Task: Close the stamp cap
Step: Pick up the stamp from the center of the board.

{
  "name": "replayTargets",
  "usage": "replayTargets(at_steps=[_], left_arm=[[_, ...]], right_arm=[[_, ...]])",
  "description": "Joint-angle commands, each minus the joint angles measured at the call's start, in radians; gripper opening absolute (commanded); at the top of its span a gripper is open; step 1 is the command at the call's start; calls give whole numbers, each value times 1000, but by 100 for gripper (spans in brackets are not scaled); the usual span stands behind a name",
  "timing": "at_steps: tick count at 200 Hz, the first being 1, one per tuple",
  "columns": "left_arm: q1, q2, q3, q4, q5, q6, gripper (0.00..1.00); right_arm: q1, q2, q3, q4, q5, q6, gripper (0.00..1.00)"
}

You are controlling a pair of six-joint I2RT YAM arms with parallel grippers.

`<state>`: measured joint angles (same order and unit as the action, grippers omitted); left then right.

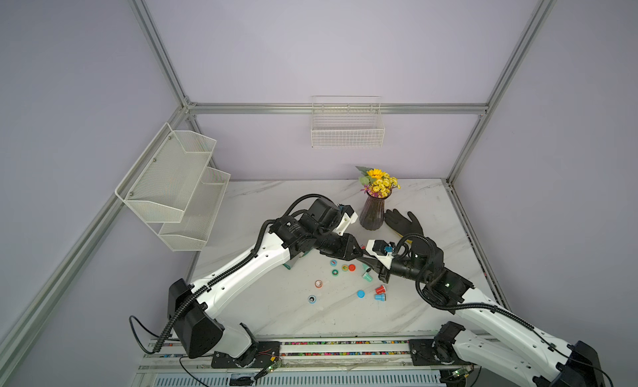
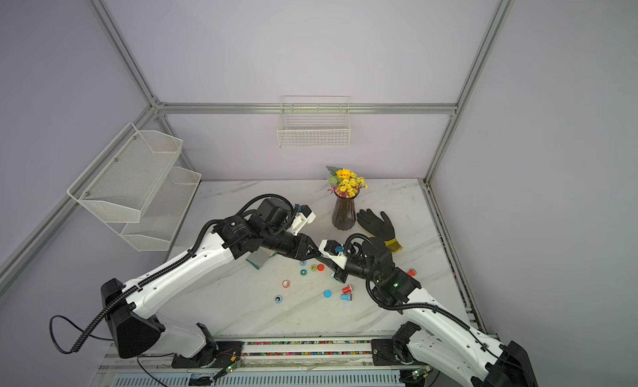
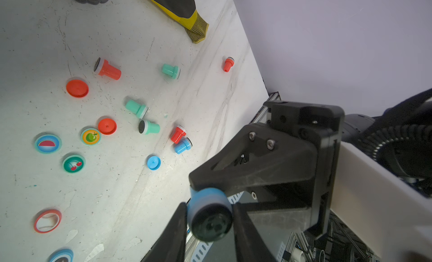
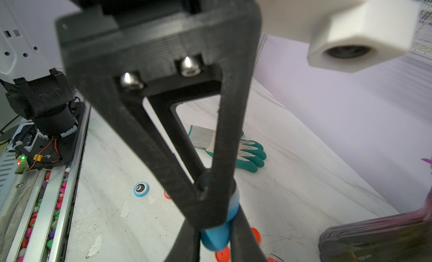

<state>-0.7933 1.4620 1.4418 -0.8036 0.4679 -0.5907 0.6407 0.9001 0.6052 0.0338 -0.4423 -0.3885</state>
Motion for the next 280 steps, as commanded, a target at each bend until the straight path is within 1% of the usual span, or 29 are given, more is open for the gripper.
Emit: replayTargets(at_steps=[1,40,73,102,117,129,164,179,199,222,237,251,263,265,273,280], left_arm=[[-6,-13,34,-13,18,-7,34],[-10,4,38,-15,32,-9,34],[-12,10,43,-15,35,-7,29],[-11,8,49,-17,26,-11,28],[-12,7,51,-16,26,-14,30],[-12,10,52,-16,28,-16,35],[-17,17,54,-15,32,-21,34],[-19,20,54,-15,32,-20,31],[-23,18,56,-17,34,-21,21],[-23,5,57,-15,21,-22,16],[-23,-12,64,-14,8,-25,16],[-22,-31,75,-6,9,-32,16],[-23,-41,78,36,41,-48,16],[-23,-67,78,45,46,-51,16],[-23,-93,77,81,78,-67,16],[-23,-110,78,112,103,-78,16]], right_arm=[[4,-10,7,23,-22,-38,0],[4,-9,8,21,-36,-41,0],[5,-17,5,19,-43,-50,0],[7,-15,11,8,-69,-61,0],[8,-11,11,8,-77,-60,0],[8,-9,11,10,-78,-58,0],[10,-12,10,14,-68,-60,0],[11,-13,10,12,-68,-58,0],[10,-16,7,19,-56,-53,0],[11,-25,3,36,-31,-37,0],[10,-46,-2,61,-18,-10,19],[10,-81,-7,98,-13,31,32],[11,-119,-9,140,-17,76,40],[10,-125,-10,147,-18,85,41],[10,-153,-12,182,-24,129,54],[10,-177,-16,217,-38,163,56]])
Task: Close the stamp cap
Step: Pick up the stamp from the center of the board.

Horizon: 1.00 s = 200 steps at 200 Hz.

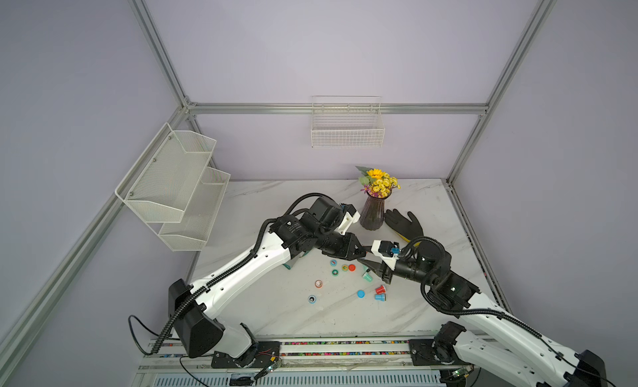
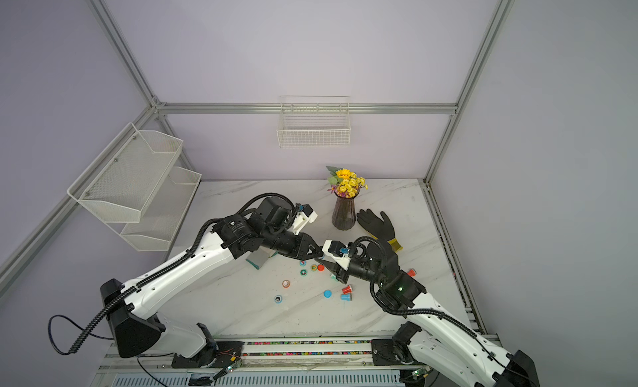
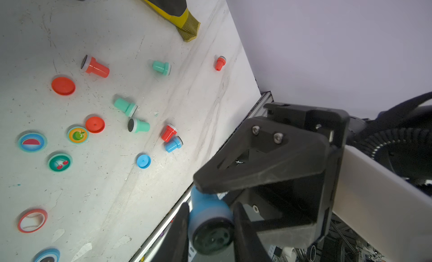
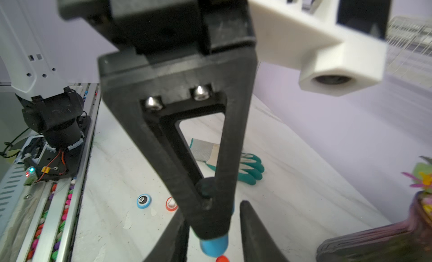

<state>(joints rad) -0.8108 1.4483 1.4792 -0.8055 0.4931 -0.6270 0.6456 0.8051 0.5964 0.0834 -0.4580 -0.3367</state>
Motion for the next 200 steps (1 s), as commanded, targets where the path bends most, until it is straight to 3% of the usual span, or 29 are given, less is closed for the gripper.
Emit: replayTargets(at_steps=[1,46,113,200], left_arm=[[-5,-99,41,119,81,-43,16],[-4,-198,69,244,170,-123,16],[-4,-261,46,411,257,-238,14],[-4,-272,-19,532,282,-313,12]], right_arm=[[4,-84,-8,173,-24,117,56],[5,-190,-23,453,-40,370,59],[5,-84,92,628,-249,439,48],[5,35,117,715,-235,447,39]])
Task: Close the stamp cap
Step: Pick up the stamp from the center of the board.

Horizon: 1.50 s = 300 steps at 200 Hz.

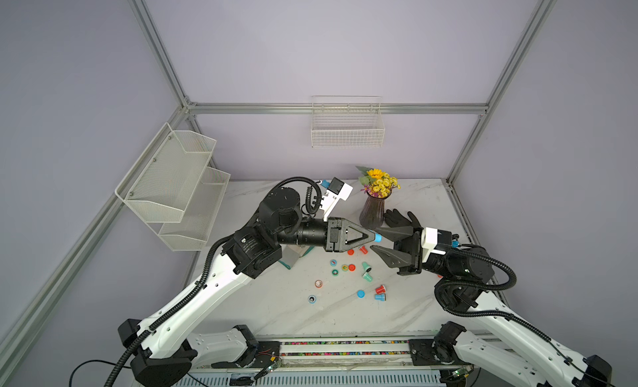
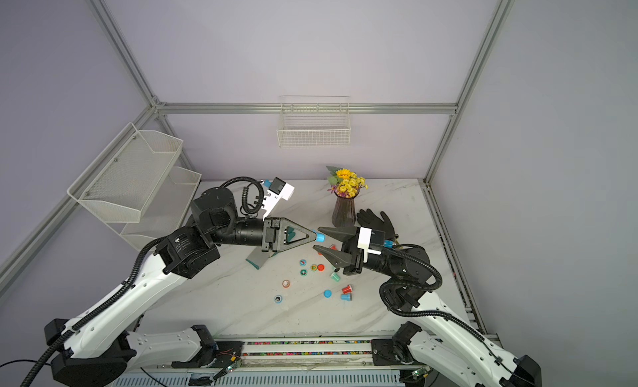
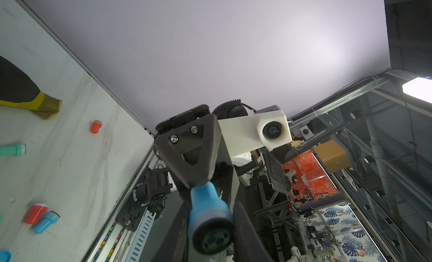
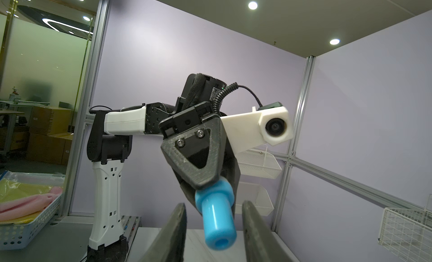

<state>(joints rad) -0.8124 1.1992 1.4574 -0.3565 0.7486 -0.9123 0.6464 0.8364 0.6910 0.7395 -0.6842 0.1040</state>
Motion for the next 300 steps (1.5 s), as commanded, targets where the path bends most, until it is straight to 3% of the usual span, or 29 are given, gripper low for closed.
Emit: replayTargets(at_steps=[1,31,82,149,184,300], left_arm=[[-3,-23,3,83,27,-28,12],[-3,-20,-7,98,36,-42,12],[-3,-13,-18,102,37,-46,11],[-4,-13,-24,104,39,-48,11],[-4,-13,-24,106,40,-50,11],[-4,-16,-23,106,41,-48,10]], right_arm=[[4,4,22,58,-9,6,39],[4,11,23,60,-6,-7,30],[4,27,28,90,-23,0,29],[5,32,30,113,-44,8,17],[4,33,29,116,-43,14,27],[4,18,16,112,-6,0,27]])
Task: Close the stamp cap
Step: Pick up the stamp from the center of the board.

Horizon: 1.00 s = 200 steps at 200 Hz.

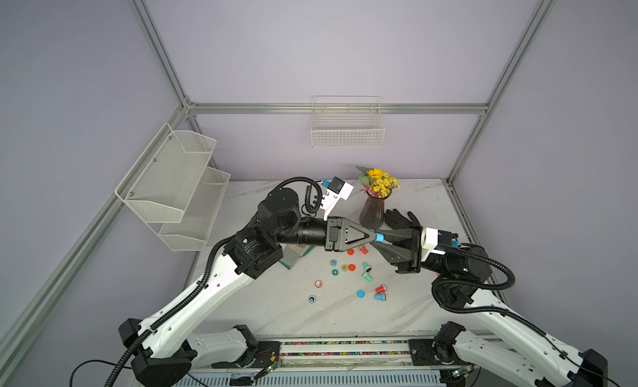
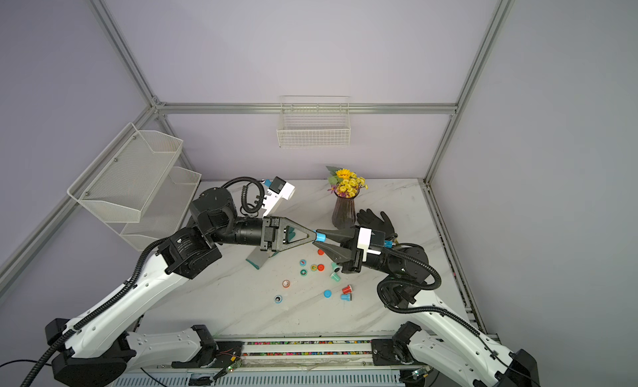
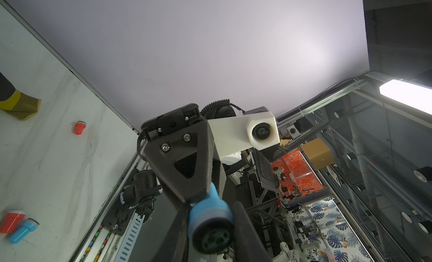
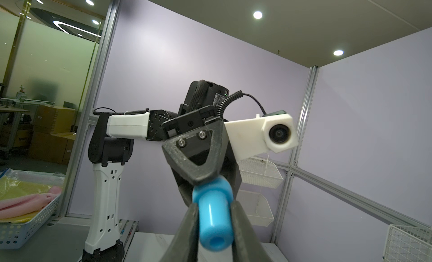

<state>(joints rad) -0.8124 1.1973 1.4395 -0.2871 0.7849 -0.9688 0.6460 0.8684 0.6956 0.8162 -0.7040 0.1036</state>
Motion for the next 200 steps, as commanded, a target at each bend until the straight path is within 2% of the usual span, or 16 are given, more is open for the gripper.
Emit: replayTargets(at_steps=[1,45,84,148,178,185,200], left_arm=[[-4,-13,-4,37,5,8,10],[-4,-14,-7,40,11,8,10],[-3,-14,-9,43,18,8,10],[-4,-10,-11,30,20,13,10],[-4,-11,-10,29,21,15,10],[-4,-12,-9,27,21,16,9],[-4,-12,-9,25,19,18,10]], right_arm=[[4,-14,12,35,13,0,27],[5,-14,5,46,30,-3,33],[4,-12,7,41,23,-8,27],[5,-5,7,64,-4,-12,29],[5,-2,7,67,0,-12,32],[4,-2,7,64,1,-13,32],[4,-4,9,55,-2,-16,23]])
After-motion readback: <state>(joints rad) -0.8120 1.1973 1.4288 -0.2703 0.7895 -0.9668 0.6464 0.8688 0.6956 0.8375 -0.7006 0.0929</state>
